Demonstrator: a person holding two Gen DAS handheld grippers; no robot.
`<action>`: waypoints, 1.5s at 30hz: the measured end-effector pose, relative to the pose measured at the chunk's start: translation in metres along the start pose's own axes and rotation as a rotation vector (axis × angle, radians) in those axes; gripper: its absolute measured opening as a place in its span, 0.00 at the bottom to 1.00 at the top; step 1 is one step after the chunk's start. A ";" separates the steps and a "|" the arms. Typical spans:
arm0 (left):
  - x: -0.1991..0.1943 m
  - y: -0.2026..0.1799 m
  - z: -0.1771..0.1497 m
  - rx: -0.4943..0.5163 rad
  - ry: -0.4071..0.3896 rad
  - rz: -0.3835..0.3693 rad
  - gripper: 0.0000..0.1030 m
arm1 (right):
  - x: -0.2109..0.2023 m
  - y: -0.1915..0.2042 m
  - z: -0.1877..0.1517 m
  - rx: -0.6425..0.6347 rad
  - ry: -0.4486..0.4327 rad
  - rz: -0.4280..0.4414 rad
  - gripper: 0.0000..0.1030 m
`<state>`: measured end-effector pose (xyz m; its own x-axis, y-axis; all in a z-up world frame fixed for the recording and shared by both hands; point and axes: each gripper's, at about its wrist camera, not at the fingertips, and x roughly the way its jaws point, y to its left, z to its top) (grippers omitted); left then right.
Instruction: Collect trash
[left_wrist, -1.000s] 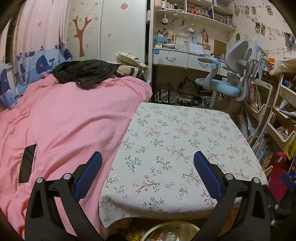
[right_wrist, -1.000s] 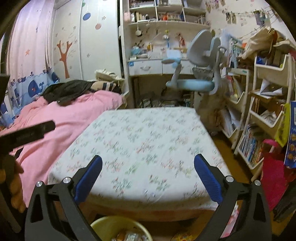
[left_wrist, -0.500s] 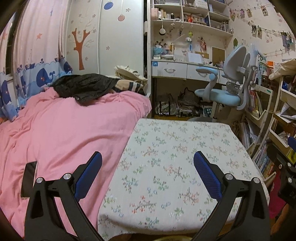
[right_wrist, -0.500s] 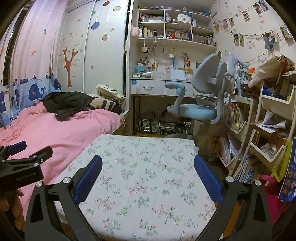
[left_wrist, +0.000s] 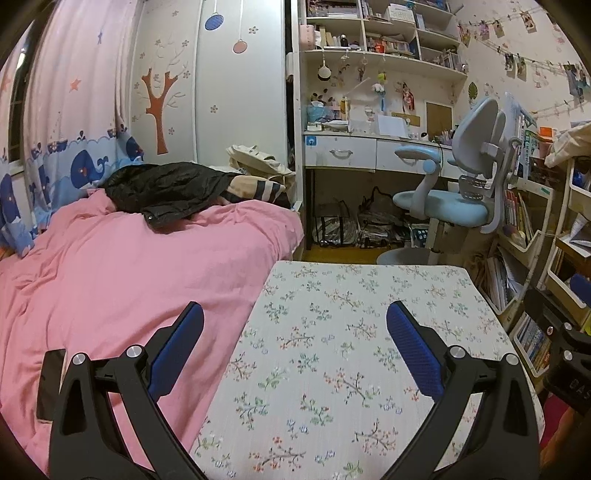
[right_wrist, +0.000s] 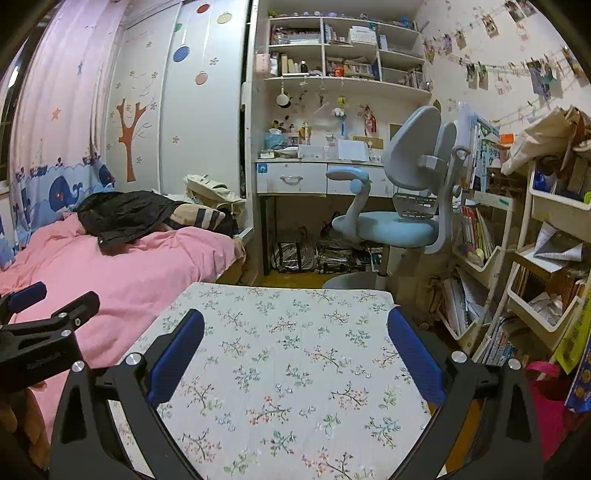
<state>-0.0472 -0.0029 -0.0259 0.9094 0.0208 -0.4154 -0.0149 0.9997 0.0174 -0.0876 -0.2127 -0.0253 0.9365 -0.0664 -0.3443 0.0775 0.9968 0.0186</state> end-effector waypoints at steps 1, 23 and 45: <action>0.003 0.000 0.002 -0.003 0.001 0.001 0.93 | 0.002 0.000 -0.001 0.005 0.002 -0.003 0.93; 0.013 0.009 0.004 -0.008 -0.002 0.004 0.93 | 0.010 0.005 0.002 0.008 0.003 -0.018 0.93; 0.012 0.002 0.001 0.028 0.014 0.013 0.93 | 0.016 0.003 -0.005 0.007 0.029 -0.030 0.93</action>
<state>-0.0354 -0.0005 -0.0297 0.9031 0.0345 -0.4280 -0.0151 0.9987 0.0487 -0.0744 -0.2103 -0.0351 0.9235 -0.0949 -0.3716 0.1078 0.9941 0.0140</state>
